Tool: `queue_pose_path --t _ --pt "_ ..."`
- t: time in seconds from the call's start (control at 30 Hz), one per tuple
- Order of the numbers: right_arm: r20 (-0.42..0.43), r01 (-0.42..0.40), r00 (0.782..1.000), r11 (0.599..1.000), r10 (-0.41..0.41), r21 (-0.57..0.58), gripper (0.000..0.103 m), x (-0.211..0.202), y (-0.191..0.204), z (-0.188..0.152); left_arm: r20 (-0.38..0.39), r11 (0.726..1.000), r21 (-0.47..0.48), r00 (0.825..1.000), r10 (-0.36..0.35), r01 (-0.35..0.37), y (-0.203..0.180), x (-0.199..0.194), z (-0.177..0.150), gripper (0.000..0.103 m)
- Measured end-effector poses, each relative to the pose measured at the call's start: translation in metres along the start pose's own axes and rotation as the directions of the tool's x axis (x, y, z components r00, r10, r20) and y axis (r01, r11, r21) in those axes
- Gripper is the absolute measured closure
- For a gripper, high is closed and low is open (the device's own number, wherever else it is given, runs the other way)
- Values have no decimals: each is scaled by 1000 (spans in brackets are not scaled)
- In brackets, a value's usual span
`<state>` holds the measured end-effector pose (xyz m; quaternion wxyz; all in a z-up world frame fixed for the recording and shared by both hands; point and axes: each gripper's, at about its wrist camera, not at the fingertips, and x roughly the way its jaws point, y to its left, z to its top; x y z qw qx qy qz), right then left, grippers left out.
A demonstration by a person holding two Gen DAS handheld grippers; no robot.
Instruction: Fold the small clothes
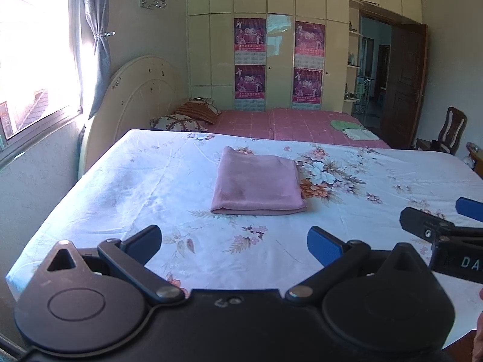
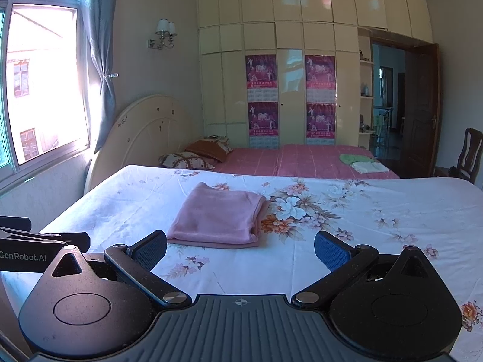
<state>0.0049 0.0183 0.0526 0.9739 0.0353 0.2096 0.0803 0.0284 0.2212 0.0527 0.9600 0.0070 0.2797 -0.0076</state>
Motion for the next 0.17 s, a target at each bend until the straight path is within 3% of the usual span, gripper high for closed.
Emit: queue_pose_path --t 0.1,0.17 --pt "-11 8 1000 1000 -8 4 0 6 -2 0 37 999 -28 999 -27 28 4 5 0 2" --pt "-21 17 1000 1000 -17 8 0 11 -5 -1 20 1000 -18 1000 -21 22 4 17 3 1"
